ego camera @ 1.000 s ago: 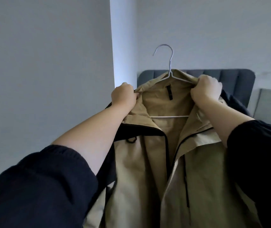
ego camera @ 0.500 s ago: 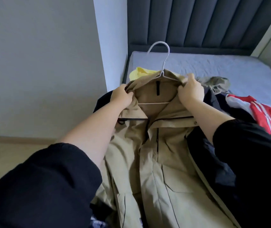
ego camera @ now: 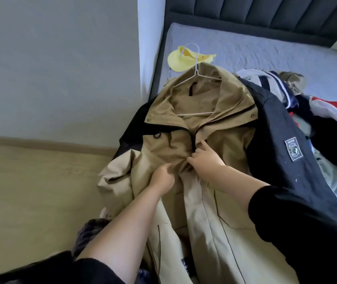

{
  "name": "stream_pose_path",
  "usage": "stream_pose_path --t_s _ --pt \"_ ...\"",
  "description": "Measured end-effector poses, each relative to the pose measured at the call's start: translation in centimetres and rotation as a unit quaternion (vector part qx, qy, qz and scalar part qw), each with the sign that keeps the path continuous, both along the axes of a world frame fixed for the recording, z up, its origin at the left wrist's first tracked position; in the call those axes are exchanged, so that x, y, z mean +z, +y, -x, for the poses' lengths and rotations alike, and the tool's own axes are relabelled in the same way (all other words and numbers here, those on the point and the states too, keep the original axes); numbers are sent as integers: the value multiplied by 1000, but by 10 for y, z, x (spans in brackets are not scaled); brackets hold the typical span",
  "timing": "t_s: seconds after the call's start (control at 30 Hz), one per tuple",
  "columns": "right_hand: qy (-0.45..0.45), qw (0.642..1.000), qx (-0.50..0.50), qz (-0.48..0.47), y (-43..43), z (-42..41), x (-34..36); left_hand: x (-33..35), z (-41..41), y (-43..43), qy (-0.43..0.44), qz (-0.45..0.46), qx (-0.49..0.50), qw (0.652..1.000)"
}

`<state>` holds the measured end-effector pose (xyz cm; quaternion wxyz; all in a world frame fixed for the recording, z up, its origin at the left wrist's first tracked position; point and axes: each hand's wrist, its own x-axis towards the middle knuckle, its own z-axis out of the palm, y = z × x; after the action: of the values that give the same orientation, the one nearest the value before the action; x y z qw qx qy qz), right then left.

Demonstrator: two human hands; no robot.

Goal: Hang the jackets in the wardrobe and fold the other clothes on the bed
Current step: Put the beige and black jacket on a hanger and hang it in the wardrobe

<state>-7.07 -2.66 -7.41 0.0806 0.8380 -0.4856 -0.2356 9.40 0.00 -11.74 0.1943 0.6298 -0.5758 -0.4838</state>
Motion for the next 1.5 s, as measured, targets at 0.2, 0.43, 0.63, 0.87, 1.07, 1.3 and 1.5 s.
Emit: stream_pose_path --t_s 0.2,0.43,0.63,0.87,1.07,1.3,1.5 --pt "-37 995 -87 24 10 31 -17 -19 8 -1 -117 68 -116 984" --pt "-104 973 -207 11 0 20 -30 -31 38 16 -205 41 -101 973" --pt "-183 918 -348 -43 -15 11 -33 -33 39 19 -170 37 -86 981" --pt "-152 929 -329 -74 -20 4 -31 -32 37 22 -186 46 -104 976" --pt "-179 912 -358 -85 -16 1 -34 -34 39 23 -201 57 -102 973" --pt "-299 855 -403 -131 -11 5 -30 -38 39 24 -168 104 -41 979" --pt "-478 735 -473 -84 5 6 -10 -42 40 23 -167 130 -77 974"
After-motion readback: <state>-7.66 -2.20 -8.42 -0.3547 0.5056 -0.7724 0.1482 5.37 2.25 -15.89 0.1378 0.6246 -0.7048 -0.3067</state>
